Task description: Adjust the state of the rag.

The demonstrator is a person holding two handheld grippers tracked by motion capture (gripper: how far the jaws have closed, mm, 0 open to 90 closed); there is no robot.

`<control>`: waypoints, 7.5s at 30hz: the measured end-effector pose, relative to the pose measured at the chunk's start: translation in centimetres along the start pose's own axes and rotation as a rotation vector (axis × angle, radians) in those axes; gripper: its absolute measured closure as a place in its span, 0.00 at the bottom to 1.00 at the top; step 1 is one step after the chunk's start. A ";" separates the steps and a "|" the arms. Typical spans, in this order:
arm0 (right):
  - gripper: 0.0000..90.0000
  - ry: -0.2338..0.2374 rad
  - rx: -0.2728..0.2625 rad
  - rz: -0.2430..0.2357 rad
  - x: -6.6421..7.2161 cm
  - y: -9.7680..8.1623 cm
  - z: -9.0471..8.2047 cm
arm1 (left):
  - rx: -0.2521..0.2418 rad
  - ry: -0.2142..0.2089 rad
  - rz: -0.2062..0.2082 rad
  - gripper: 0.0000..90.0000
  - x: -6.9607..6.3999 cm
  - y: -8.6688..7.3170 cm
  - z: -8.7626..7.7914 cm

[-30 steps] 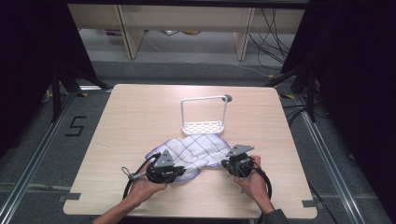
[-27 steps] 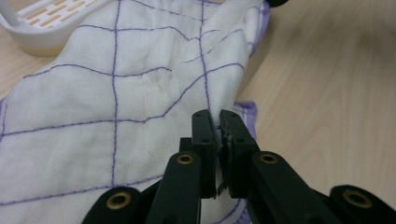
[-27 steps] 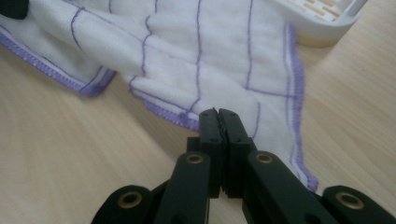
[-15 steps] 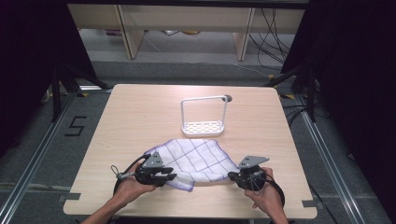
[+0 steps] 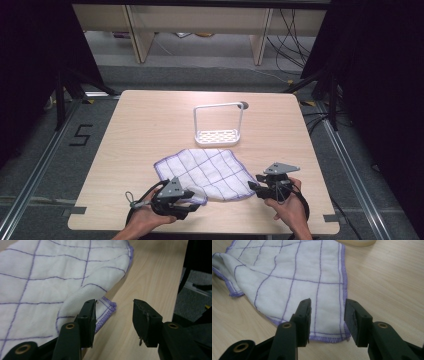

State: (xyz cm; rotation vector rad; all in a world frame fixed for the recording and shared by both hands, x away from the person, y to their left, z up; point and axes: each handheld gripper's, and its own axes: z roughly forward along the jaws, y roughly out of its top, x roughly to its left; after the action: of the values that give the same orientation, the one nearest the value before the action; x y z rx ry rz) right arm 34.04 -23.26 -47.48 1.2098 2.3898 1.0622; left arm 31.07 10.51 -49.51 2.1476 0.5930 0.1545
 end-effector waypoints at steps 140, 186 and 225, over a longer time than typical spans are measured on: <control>0.96 0.038 -0.047 -0.320 5.0 8.4 5.2 | -0.048 0.351 -0.294 0.38 14.0 -2.9 -4.9; 0.69 -0.197 0.103 -0.079 -5.0 7.5 9.2 | 0.028 0.348 -0.174 0.49 14.8 2.0 2.5; 0.91 0.003 0.130 -0.124 3.0 -5.0 -1.2 | 0.078 0.094 0.123 0.78 -2.3 -4.0 -1.3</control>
State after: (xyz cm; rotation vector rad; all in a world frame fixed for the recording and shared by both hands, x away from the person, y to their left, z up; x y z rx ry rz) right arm 28.64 -23.41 -49.92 1.0831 2.5341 0.8842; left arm 27.17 12.44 -51.65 2.2626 0.5285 0.3062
